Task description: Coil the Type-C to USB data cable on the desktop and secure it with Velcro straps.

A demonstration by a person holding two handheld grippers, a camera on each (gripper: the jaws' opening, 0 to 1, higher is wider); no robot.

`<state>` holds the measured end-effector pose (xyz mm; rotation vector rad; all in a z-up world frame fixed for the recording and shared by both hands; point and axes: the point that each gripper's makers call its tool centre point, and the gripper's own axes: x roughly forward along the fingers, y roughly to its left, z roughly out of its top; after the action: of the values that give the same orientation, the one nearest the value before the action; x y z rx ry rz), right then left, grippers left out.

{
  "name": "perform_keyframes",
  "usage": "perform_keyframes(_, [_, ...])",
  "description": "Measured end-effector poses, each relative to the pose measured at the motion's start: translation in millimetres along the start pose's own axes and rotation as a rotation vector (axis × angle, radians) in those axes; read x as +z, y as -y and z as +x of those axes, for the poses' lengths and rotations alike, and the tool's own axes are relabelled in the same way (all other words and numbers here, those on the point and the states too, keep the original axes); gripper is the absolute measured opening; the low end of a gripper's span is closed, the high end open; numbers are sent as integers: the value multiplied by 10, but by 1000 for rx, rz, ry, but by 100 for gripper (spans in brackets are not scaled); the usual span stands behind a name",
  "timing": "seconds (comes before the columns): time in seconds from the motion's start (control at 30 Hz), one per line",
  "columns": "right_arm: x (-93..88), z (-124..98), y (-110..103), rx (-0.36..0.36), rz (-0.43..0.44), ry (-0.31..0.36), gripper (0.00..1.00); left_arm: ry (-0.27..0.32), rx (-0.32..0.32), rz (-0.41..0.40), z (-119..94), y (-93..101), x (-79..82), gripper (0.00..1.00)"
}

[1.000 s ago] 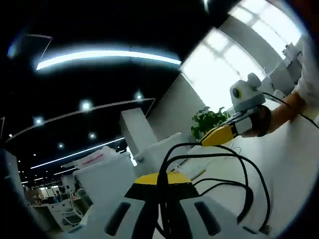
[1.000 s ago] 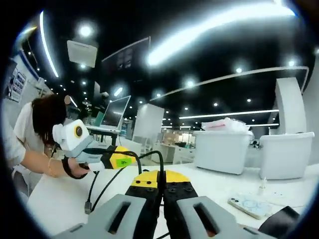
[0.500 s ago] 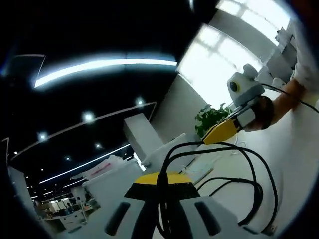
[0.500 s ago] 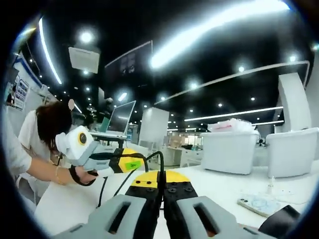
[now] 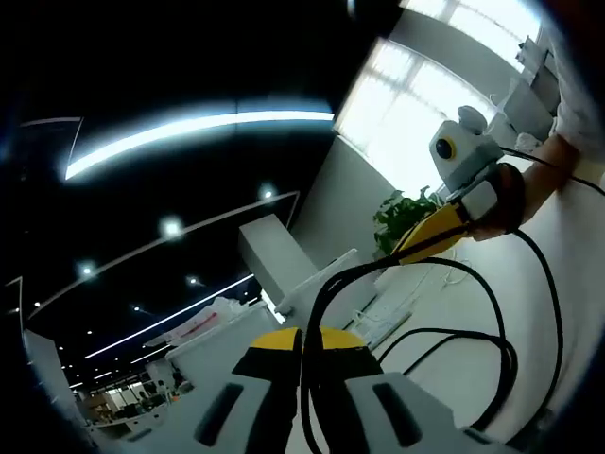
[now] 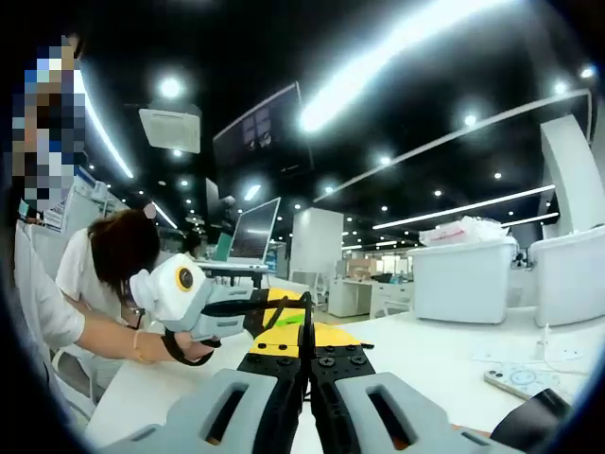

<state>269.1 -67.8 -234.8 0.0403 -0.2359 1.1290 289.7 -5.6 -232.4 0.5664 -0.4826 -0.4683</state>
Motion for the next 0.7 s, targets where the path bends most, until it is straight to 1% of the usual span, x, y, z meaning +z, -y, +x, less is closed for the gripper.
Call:
perform_keyframes(0.07, [-15,9,-32,13,19,-3,1,-9,-5,14,0,10,-8,5])
perform_keyframes(0.1, [-20,13,-34,14,22,-2,1,-23,-19,13,0,29,-29,5])
perform_keyframes(0.17, [-35,18,12,-7,27,3,2,-29,-20,0,12,20,-53,5])
perform_keyframes(0.23, [-35,19,72,-25,57,26,2,-45,-24,-13,26,21,-98,5])
perform_keyframes(0.27, [-27,7,124,-50,81,36,2,-65,-18,-16,27,13,-142,5])
perform_keyframes(0.3, [31,-29,229,-86,83,63,2,-83,-12,-14,28,-3,-185,5])
perform_keyframes(0.37, [113,-90,389,-138,85,94,2,-97,2,-32,17,-59,-230,5])
perform_keyframes(0.4, [136,-133,497,-175,74,96,2,-98,10,-43,8,-88,-236,5])
perform_keyframes(0.43, [108,-171,610,-219,49,72,2,-97,16,-50,0,-113,-230,5])
perform_keyframes(0.47, [44,-196,696,-252,29,33,2,-94,21,-50,-5,-126,-219,5])
perform_keyframes(0.5, [-55,-200,750,-265,31,-8,3,-91,28,-48,-7,-142,-206,5])
perform_keyframes(0.53, [-166,-196,799,-277,72,-43,6,-86,32,-43,-10,-151,-184,5])
perform_keyframes(0.57, [-304,-180,811,-271,137,-85,12,-82,34,-39,-11,-152,-170,5])
perform_keyframes(0.6, [-450,-156,798,-251,201,-136,18,-81,35,-34,-12,-154,-163,5])
perform_keyframes(0.63, [-580,-133,768,-228,245,-185,23,-81,38,-26,-12,-160,-158,5])
perform_keyframes(0.67, [-681,-113,742,-211,277,-219,25,-81,39,-23,-12,-164,-156,5])
perform_keyframes(0.7, [-791,-94,691,-189,304,-254,24,-81,40,-22,-15,-165,-154,5])
